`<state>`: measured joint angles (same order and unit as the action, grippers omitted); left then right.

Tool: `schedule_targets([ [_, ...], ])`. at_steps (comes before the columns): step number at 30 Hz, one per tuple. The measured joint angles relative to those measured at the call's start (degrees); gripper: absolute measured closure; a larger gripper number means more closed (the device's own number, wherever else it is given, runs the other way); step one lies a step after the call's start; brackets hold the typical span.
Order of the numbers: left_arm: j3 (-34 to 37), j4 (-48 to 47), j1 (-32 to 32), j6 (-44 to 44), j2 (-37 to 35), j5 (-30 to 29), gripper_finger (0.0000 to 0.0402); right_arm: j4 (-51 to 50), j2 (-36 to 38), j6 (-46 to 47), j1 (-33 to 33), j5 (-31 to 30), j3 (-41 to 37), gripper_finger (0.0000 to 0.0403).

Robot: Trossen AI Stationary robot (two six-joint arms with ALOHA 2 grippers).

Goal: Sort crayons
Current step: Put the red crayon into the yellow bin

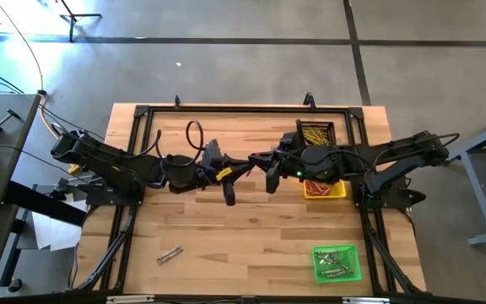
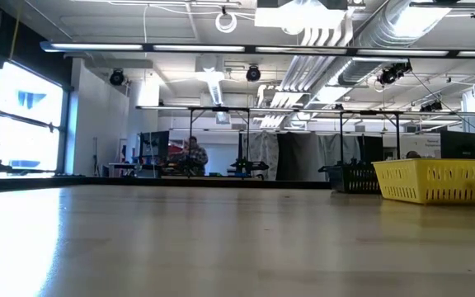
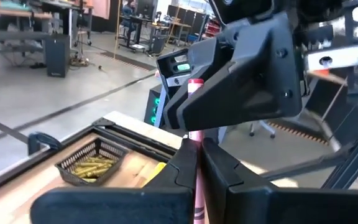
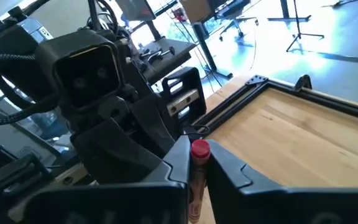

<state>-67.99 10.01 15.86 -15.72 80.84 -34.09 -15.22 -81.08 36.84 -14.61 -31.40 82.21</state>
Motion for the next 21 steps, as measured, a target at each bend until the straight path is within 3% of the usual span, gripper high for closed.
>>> schedule_targets([
  [4,0.0,-2.8,-0.1,3.8,0.0,0.2,0.0384,-1.8,0.3,-0.7,0.5,0.7,0.0,0.039],
  [7,0.0,-4.7,-0.5,3.8,0.0,1.8,0.0358,-9.7,1.7,-0.5,1.1,1.3,2.0,0.039],
  [12,0.0,-4.9,-0.5,2.4,0.0,4.7,0.0314,-40.3,3.1,3.6,3.5,-0.7,8.2,0.039],
  [14,0.0,-4.7,-0.1,2.3,0.0,5.6,0.0302,-54.3,3.2,8.2,4.8,1.4,8.9,0.039],
  [18,0.0,-4.7,0.8,2.4,0.0,6.6,0.0294,-71.6,3.2,14.1,5.9,5.5,2.8,0.039],
  [21,0.0,-4.7,1.1,2.3,0.0,6.6,0.0296,-72.1,4.2,12.1,6.1,8.0,-5.9,0.039],
])
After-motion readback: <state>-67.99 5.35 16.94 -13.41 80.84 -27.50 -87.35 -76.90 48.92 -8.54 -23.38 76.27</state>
